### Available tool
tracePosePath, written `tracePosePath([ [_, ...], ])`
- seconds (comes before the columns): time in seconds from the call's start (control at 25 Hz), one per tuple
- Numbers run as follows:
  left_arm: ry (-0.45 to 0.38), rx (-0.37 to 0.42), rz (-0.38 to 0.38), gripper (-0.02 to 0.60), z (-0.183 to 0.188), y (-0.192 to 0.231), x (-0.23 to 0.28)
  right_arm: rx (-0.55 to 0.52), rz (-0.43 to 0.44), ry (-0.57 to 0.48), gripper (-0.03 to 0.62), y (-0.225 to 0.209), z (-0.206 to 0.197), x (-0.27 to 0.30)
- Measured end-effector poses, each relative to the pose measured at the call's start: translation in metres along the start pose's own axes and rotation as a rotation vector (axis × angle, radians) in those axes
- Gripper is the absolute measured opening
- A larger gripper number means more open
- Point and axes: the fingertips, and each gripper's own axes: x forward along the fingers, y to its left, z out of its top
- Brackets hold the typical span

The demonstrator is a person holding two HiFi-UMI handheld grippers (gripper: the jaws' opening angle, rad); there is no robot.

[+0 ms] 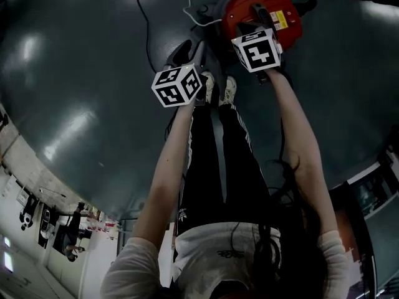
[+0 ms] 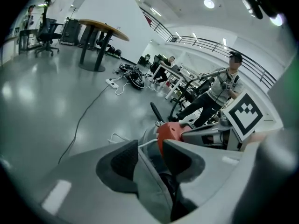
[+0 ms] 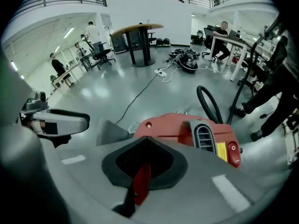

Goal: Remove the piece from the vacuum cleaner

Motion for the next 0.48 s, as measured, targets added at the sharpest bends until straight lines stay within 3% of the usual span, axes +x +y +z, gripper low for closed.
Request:
tracePosePath([
  [0.24,0.080,-0.029,0.036,0.183,-0.017,0.009,0.020,0.013,-0.042,0.000,0.025,-0.004,0.003,-0.001],
  [0.48,0.215,-0.159,0.051,0.218,-0.052,0.012,0.043,0.040,-0.007,0.005,0.025,-0.003,-0.001,0.001],
])
